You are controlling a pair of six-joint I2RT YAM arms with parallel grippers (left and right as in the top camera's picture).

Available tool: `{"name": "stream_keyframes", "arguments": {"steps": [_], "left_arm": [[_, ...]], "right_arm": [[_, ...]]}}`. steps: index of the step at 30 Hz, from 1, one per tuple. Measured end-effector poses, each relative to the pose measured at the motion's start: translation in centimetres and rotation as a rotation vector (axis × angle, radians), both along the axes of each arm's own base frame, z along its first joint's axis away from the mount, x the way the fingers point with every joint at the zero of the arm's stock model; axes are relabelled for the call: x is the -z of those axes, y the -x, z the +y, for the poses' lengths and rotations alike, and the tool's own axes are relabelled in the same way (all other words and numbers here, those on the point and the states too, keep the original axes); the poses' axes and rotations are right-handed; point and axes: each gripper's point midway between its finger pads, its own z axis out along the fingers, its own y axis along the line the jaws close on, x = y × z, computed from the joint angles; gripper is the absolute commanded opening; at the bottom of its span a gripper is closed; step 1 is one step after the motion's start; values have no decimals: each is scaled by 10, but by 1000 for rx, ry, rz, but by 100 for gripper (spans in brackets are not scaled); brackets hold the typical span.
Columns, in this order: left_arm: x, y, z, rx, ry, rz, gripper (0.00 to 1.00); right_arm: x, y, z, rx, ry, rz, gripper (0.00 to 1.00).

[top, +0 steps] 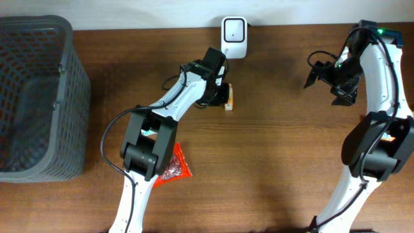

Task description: Scan the item barcode

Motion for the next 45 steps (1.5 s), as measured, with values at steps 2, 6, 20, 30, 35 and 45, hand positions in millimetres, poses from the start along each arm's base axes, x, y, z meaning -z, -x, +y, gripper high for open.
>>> {"name": "stream_keyframes", "arguments": {"steps": [2,6,20,30,35,45], "left_arm": [[0,0,0,-1,-5,-3,0],[0,0,1,-2,-9,1,0],[-117,-7,45,-67,-230,-40,87],[-244,-4,77,-137,-246,-287,99],[-265,-4,87,-149,-241,-338,99],[-271,30,90,-38,-216,-254,99]], "right_arm": [[0,0,0,1,0,0,99],[0,0,0,0,0,0,98],[0,0,0,1,0,0,98],[0,0,0,1,0,0,99],[0,0,0,0,0,0,99],[0,0,0,1,0,0,99]]}}
